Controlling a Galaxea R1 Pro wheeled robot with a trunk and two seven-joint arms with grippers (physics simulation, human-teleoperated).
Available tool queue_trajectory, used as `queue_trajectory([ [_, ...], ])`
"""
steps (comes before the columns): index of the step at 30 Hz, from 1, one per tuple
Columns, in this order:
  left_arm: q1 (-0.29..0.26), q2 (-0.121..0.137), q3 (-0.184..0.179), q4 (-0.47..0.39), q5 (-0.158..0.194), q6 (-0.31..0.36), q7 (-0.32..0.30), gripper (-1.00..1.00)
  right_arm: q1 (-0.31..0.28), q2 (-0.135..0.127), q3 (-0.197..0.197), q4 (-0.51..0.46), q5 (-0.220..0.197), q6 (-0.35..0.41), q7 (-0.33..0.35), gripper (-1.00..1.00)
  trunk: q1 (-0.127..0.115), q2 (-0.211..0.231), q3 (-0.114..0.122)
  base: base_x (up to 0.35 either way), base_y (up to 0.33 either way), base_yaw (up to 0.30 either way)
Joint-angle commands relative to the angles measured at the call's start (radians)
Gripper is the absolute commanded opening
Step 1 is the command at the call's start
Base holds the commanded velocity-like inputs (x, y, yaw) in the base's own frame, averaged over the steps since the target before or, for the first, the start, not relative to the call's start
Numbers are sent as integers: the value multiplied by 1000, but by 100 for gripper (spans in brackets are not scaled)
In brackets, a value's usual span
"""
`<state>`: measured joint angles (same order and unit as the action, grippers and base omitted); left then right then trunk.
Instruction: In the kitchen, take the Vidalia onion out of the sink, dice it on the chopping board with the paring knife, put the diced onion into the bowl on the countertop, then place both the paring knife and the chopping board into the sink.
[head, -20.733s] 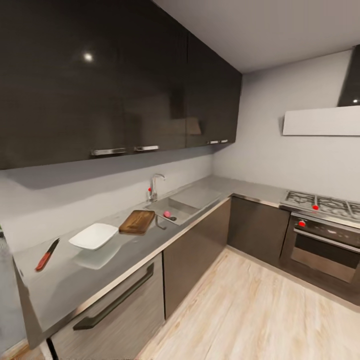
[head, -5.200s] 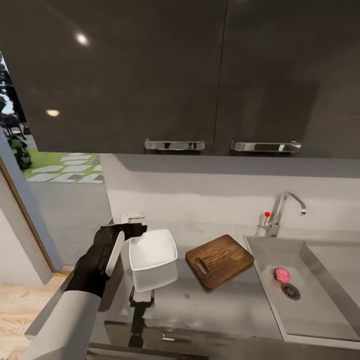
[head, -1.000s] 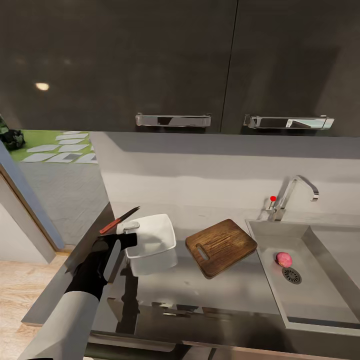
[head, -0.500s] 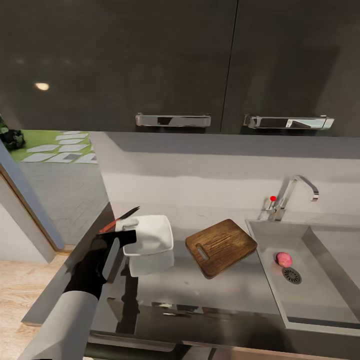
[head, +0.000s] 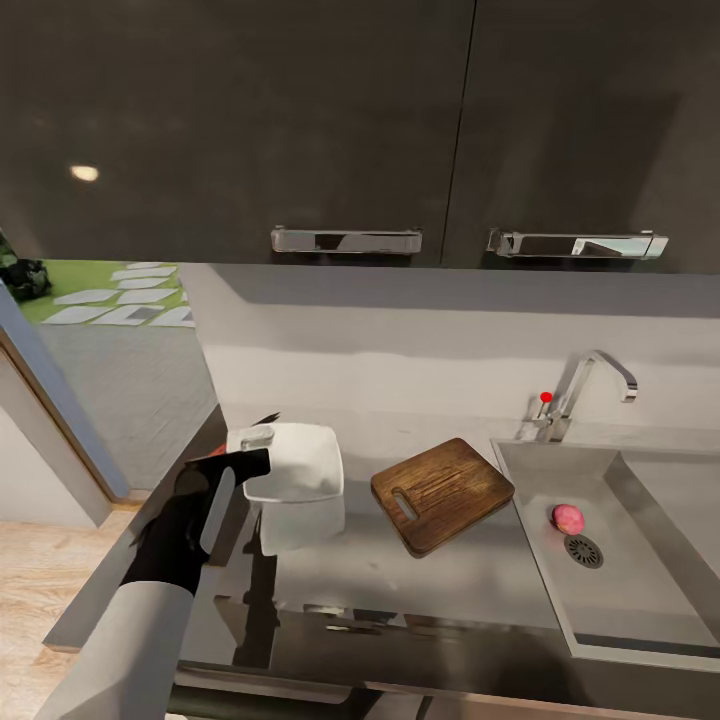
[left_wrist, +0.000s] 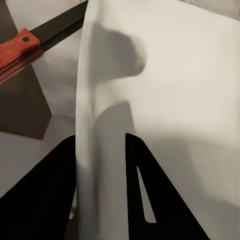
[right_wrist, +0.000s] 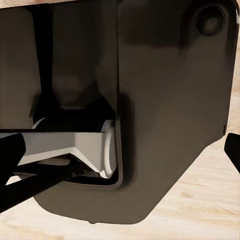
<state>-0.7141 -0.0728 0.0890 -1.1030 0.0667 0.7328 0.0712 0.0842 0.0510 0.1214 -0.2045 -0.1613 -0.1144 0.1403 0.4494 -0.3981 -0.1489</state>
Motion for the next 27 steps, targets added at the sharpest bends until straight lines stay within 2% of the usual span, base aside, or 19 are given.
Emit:
queue_trajectory([
  [1,-1,-1,2,-3,9,5,6,-100,0,-1,7,-1,-10,-2,1,100,1,-2,-2,0,0,0],
  [8,-1,0,9,-6,10,7,-2,-100,0,0,7,-1,-10,-2,1,100,1,-2,-2,0,0,0],
  [10,-1,1,18,-7,10,7,-31,-100,0,0,7,-1,-10,-2,1,100,1,-2,-2,0,0,0],
  [13,-1,4,51,-24,9,8,-114,-100,0,0,7,-1,-10,-2,1,100,1,-2,-2,0,0,0],
  [17,-1,7,82,-49,10,9,-146,-100,0,0,7,-1,-10,-2,1,100,1,-2,-2,0,0,0],
  [23,-1,22,89,-54,11,10,-162,-100,0,0,7,-1,-10,-2,1,100,1,-2,-2,0,0,0],
  [27,-1,37,89,-49,11,10,-221,-100,0,1,7,-1,-10,-2,1,100,1,-2,-2,0,41,0],
])
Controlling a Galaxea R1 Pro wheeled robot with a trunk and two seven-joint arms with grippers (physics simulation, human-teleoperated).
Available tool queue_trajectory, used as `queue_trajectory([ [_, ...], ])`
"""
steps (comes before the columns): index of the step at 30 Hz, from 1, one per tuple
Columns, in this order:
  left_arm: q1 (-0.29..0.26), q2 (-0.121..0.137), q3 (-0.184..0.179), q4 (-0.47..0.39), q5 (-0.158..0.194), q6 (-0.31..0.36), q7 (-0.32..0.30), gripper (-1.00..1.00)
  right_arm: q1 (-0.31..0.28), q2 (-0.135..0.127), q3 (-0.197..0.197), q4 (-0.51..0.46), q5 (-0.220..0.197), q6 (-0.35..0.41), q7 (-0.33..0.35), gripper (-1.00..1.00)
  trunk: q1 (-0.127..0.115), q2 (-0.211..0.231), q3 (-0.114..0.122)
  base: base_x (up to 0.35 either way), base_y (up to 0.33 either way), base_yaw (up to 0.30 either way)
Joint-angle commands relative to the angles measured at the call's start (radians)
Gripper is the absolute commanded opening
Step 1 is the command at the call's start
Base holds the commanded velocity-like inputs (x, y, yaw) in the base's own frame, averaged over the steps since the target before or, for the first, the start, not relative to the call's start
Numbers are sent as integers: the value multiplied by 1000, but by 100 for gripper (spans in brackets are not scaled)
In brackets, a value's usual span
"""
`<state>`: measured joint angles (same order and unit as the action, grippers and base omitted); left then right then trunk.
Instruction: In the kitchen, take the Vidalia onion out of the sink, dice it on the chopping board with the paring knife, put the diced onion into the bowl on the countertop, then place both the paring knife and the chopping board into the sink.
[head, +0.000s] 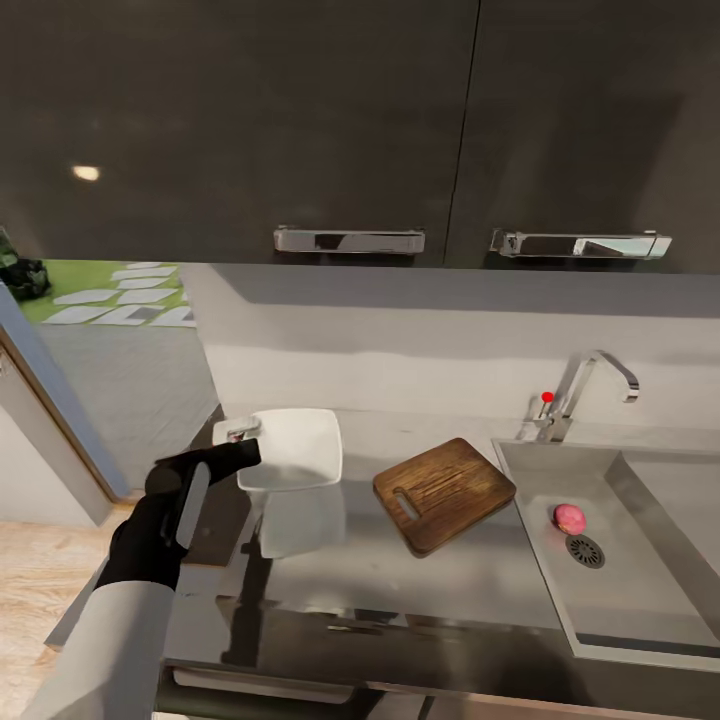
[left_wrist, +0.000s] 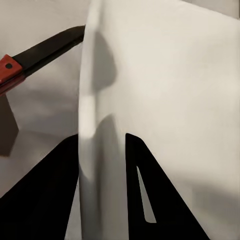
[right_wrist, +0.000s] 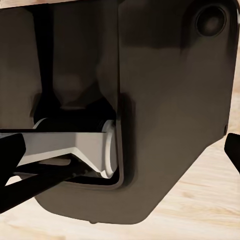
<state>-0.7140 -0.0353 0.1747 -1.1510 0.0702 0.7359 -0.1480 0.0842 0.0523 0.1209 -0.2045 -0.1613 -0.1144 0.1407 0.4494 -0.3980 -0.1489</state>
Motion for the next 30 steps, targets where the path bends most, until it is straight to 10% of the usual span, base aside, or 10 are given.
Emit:
queue_trajectory([
  [1,-1,2,3,0,8,7,-7,-100,0,0,7,-1,-10,-2,1,100,1,-2,-2,0,179,0],
  [30,0,12,0,62,8,7,-34,-100,0,3,6,-1,-12,-2,1,100,1,-2,-2,0,211,-74],
])
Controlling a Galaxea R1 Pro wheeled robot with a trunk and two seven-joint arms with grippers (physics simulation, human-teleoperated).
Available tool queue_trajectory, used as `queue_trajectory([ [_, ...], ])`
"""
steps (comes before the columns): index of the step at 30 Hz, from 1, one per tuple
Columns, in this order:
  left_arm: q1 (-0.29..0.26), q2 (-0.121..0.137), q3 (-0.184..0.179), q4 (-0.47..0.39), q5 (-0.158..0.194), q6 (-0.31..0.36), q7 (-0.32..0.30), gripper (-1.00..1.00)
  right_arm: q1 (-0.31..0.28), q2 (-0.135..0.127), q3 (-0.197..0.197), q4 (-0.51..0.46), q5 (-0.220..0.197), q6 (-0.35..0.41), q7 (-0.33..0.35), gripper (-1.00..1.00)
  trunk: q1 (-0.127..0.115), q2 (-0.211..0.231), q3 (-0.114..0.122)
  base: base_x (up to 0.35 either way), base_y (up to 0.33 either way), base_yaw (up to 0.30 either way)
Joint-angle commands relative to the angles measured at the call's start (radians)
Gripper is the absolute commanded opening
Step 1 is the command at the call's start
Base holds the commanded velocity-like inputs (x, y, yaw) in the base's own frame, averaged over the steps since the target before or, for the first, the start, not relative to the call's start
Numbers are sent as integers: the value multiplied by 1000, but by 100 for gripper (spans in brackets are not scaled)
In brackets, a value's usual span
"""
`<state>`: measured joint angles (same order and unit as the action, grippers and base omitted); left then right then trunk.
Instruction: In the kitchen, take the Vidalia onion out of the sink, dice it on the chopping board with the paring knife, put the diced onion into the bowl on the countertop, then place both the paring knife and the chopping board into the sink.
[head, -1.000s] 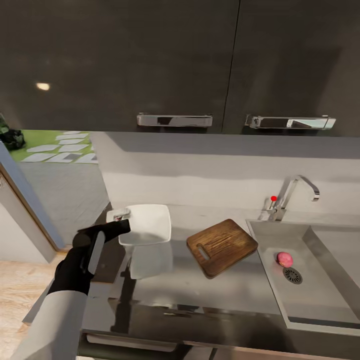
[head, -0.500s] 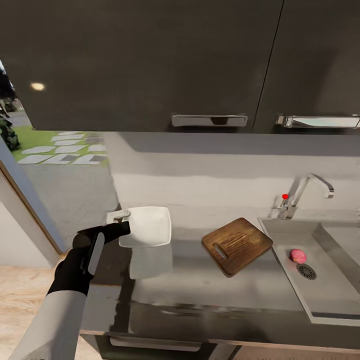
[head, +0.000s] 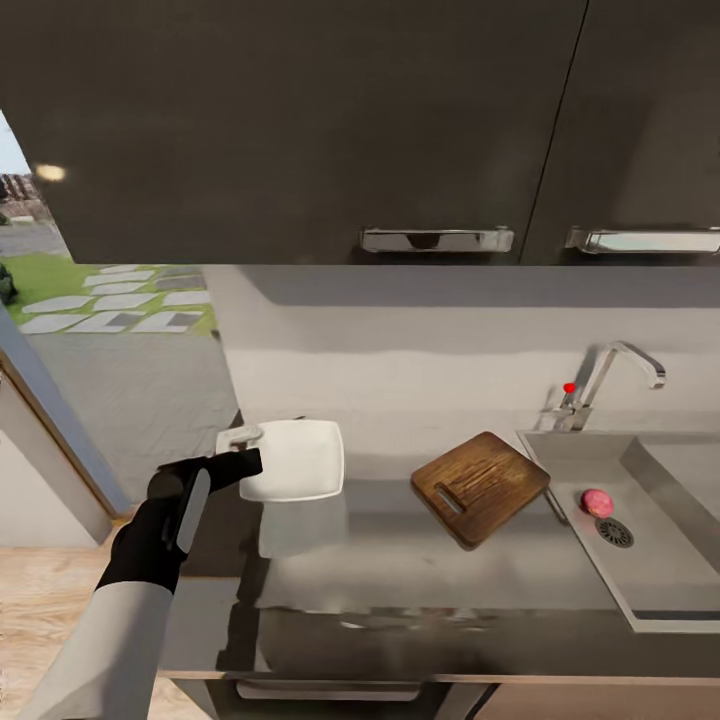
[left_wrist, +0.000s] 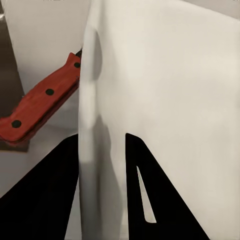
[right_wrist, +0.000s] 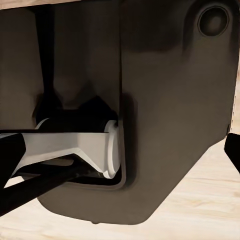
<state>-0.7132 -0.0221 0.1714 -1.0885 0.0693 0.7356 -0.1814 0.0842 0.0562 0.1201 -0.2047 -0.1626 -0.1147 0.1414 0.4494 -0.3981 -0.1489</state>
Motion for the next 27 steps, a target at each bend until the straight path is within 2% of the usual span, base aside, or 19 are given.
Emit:
queue_trajectory([
  [1,0,-1,3,-1,9,7,-1,-100,0,0,7,-1,-11,-2,0,100,1,-2,-2,0,214,-1],
  [10,3,7,4,-1,9,7,-6,-100,0,2,7,-1,-10,-4,0,100,1,-2,-2,0,274,0],
  [14,3,33,5,15,8,6,-91,-100,0,3,7,-1,-11,-4,0,100,1,-2,-2,0,299,0],
  [17,3,52,21,45,8,5,-149,-100,0,3,7,-1,-11,-4,0,100,1,-2,-2,0,265,0],
  [27,4,54,28,77,7,5,-162,-100,0,4,7,-1,-11,-5,0,100,1,-2,-2,0,39,0],
])
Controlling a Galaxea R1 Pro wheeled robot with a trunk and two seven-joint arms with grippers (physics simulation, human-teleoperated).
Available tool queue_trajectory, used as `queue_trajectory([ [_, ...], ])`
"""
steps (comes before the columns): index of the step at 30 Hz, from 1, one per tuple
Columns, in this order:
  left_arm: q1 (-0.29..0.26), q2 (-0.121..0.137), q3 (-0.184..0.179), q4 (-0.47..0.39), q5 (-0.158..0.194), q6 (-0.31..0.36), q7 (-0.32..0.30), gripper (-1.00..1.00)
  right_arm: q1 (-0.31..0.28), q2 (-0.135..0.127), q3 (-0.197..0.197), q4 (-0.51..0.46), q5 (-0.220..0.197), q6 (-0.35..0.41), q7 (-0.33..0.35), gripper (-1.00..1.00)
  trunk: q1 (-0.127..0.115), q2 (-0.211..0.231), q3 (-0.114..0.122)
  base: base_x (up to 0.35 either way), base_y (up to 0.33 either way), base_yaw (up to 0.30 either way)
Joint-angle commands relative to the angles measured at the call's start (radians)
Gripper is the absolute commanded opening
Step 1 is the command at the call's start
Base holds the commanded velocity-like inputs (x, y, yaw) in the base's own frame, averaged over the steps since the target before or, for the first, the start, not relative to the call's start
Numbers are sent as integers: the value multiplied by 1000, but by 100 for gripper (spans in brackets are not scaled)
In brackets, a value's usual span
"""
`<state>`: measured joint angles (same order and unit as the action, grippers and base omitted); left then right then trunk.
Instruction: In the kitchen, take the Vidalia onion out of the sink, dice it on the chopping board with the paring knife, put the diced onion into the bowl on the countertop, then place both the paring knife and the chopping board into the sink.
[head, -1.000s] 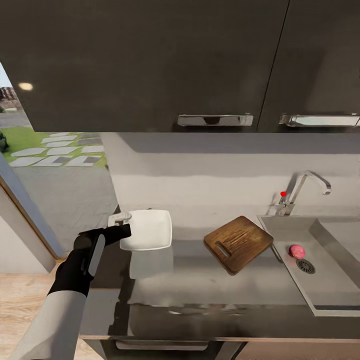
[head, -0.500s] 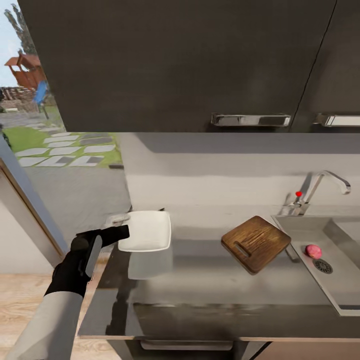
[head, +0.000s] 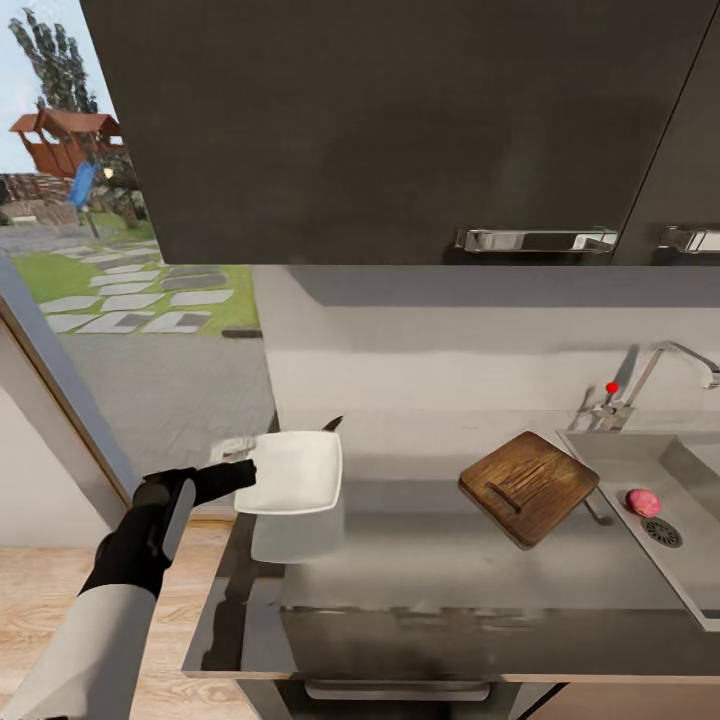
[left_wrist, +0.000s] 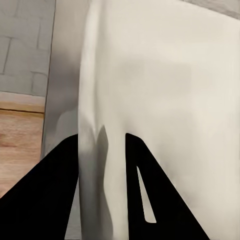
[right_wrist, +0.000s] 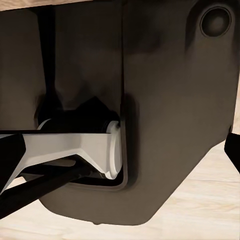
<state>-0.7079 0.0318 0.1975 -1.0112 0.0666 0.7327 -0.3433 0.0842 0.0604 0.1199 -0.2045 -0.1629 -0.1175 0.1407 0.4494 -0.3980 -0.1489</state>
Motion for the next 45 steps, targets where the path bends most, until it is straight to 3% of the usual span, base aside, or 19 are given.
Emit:
queue_trajectory([
  [1,-1,0,2,4,10,8,-1,-100,0,-1,7,-1,-10,-2,1,100,1,-2,-2,0,2,0],
  [7,-1,-3,2,65,11,7,-11,-100,0,-1,7,-1,-10,-2,0,100,1,-2,-2,0,0,0],
  [12,-1,-4,2,113,10,4,-64,-100,0,-1,7,-1,-10,-2,1,100,1,-2,-2,0,0,0],
  [37,-1,-1,3,106,7,4,-67,-100,0,-6,7,-1,-10,-2,2,100,1,-2,-2,-1,0,0],
  [45,-1,-1,4,106,7,4,-66,-100,0,-4,7,-1,-9,-2,2,100,1,-2,-2,-233,0,0],
])
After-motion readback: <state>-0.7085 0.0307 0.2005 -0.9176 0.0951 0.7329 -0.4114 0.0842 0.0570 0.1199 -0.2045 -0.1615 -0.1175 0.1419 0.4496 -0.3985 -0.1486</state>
